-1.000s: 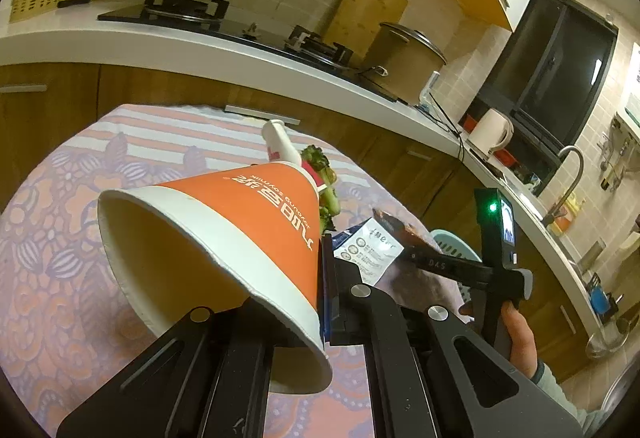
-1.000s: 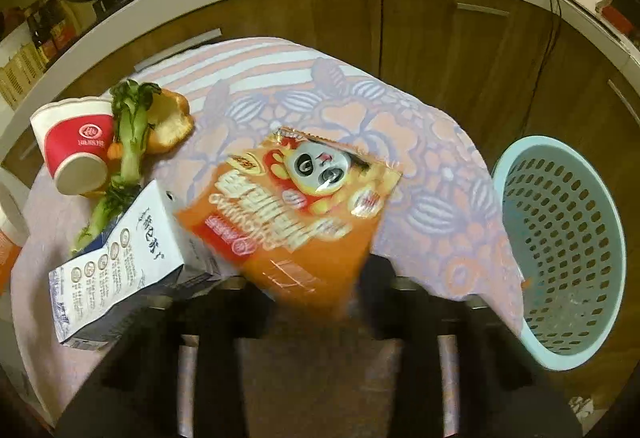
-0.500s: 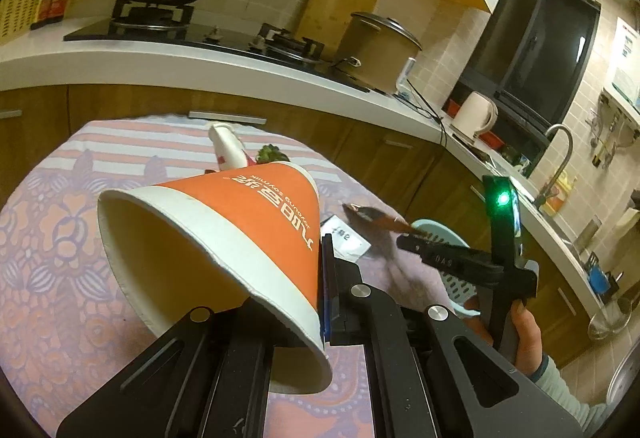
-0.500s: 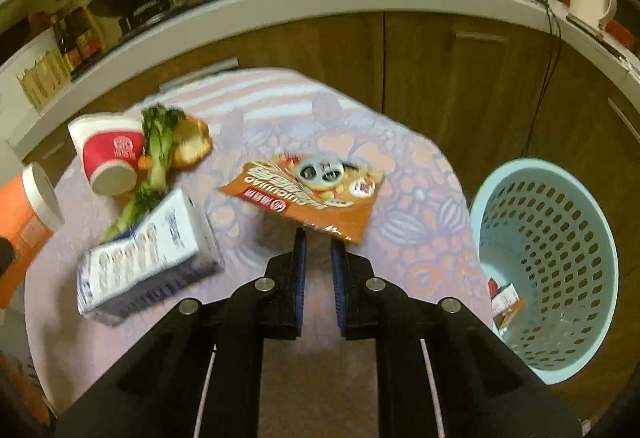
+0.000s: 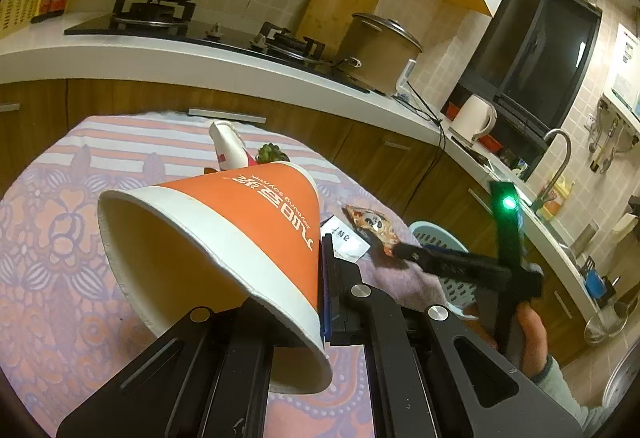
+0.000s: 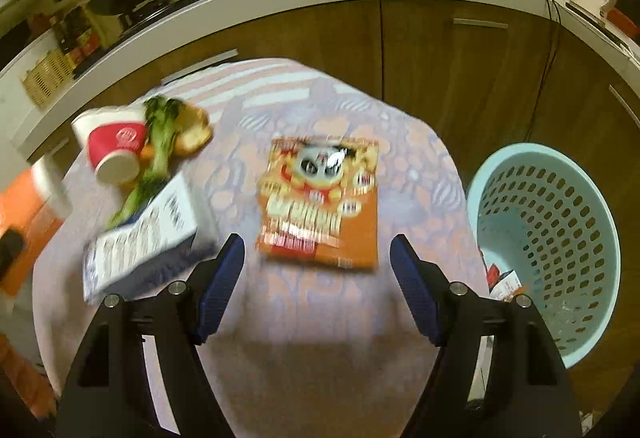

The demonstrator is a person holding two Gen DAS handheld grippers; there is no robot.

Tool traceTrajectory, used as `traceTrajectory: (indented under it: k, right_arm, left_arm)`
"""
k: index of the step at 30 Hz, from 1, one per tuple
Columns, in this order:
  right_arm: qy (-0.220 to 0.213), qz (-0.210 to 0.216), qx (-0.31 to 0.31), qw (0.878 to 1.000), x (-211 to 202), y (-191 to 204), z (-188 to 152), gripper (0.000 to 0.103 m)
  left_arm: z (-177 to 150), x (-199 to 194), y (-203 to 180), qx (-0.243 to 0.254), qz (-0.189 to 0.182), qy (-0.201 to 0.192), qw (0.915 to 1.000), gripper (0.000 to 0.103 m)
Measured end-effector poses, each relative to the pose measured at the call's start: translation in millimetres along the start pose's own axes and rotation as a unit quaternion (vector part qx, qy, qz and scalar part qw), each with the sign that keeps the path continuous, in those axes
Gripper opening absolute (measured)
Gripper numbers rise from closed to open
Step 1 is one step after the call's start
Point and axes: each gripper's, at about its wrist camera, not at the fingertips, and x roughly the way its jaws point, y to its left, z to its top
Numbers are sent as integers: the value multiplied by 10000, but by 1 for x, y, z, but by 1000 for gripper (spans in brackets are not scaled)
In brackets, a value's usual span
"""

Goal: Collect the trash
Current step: 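Grasp the panda-print snack bag with the right tool while the left tool holds the cup, then carry the orange cup and snack bag over the blue basket and open both tools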

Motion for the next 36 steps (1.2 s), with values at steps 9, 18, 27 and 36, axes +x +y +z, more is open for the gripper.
traceTrajectory:
  k: [9,18,27,36]
  right_arm:
    - [382,-378,-8,9986,46,5,24,69]
    - [-188,-105,-5,9998,-3,-7,23,50]
    - [-944,-339,130,9949,-81,-45,20,49]
    - [-1239,-662,601,9883,-122,-114,7,49]
  left_arm:
    - [6,-11,5,-29,110,-128,9999,1]
    - [7,-2,-16,136,-13,-39,9999,1]
    - [20,19,-72,566,-356,56,9977,1]
    - [18,63,-139,792,-748,332,9935,1]
